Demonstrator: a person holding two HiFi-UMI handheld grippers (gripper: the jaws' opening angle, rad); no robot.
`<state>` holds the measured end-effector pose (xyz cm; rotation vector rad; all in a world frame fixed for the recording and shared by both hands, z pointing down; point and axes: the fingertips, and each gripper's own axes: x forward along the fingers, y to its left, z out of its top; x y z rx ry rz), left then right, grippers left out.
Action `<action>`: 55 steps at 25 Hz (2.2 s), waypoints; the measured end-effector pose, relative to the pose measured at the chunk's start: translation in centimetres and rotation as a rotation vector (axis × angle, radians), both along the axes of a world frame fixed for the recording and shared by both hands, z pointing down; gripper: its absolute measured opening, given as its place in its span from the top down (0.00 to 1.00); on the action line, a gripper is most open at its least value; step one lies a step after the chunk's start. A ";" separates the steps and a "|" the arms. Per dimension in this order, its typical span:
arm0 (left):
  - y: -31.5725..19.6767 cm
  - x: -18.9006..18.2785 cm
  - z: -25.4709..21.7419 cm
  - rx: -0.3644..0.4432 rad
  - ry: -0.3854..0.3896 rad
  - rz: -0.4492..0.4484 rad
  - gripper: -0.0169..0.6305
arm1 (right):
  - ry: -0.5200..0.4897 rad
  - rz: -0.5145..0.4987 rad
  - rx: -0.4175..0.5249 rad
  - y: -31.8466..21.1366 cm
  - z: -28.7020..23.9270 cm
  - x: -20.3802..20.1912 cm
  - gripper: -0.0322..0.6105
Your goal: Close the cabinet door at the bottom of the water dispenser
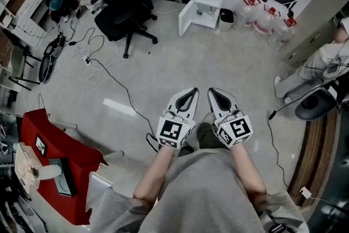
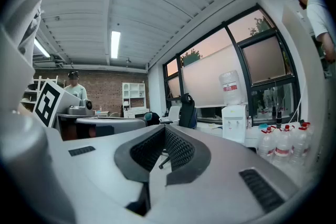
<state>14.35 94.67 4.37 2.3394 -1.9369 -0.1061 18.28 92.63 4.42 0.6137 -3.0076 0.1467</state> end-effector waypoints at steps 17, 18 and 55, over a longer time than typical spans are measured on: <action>-2.0 -1.3 2.1 -0.052 0.044 -0.009 0.96 | 0.000 -0.008 -0.018 -1.7 1.3 -0.8 0.93; -2.6 -1.3 2.3 -0.059 0.046 -0.008 0.96 | 0.001 -0.010 -0.023 -2.3 1.4 -0.8 0.93; -35.7 -13.3 7.0 -0.244 -0.017 0.043 0.96 | -0.068 0.043 -0.224 -36.8 7.0 -12.2 0.93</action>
